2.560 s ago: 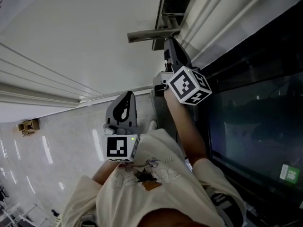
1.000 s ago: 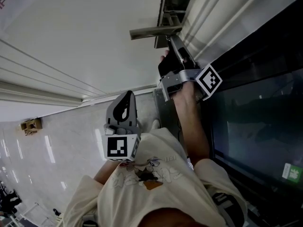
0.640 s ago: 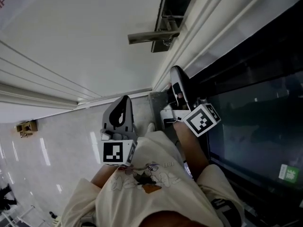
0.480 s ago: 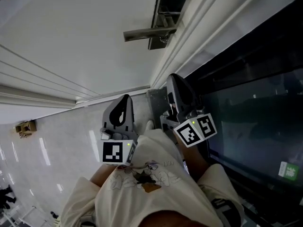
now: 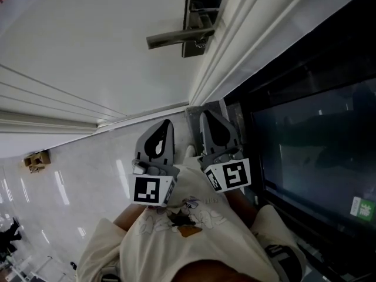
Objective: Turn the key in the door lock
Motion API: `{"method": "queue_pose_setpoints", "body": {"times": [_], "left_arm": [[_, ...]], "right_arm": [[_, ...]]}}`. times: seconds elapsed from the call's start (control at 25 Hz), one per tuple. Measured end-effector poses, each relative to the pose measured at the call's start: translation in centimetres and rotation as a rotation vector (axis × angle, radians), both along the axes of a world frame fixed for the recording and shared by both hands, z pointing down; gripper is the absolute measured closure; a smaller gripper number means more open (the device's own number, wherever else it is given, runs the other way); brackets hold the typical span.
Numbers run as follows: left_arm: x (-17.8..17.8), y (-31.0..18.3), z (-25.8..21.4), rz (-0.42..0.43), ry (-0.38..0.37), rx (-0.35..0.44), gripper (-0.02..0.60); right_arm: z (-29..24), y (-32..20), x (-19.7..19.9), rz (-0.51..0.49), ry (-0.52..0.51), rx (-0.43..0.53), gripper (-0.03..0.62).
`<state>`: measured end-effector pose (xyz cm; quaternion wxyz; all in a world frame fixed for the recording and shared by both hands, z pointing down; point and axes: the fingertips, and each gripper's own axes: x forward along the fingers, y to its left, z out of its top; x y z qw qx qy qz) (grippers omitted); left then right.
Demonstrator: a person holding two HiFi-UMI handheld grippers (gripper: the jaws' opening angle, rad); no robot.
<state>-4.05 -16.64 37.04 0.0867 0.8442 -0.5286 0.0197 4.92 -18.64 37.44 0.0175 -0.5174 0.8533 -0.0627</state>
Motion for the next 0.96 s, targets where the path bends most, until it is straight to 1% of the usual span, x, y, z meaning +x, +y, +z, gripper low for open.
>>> {"method": "queue_pose_setpoints", "body": {"times": [0.08,0.2,0.28,0.48,0.68,0.96], "left_arm": [[0.5,0.2,0.5,0.015,-0.009,-0.008,0.575],[1.5,0.7,1.2,0.037,0.007,-0.019,0.575],[1.8,0.8,1.4,0.04,0.014,-0.027,0.575],[1.5,0.3,1.2,0.035,0.017,-0.038,0.575],[1.5,0.6,1.0,0.044,0.02,-0.048,0.575],[0.5,0.0,0.2,0.037,0.022,-0.031,0.575]], "right_arm": [[0.5,0.3,-0.4,-0.018,0.015,-0.002,0.586],[1.2,1.1,-0.9,-0.043,0.043,-0.006,0.586],[1.7,1.4,-1.2,-0.057,0.042,-0.015,0.586],[2.0,1.1,-2.3,-0.079,0.034,-0.028,0.586],[1.4,1.4,-2.6,-0.08,0.038,-0.029,0.586],[1.3,0.9,-3.6,-0.088,0.036,-0.031,0.586]]}}
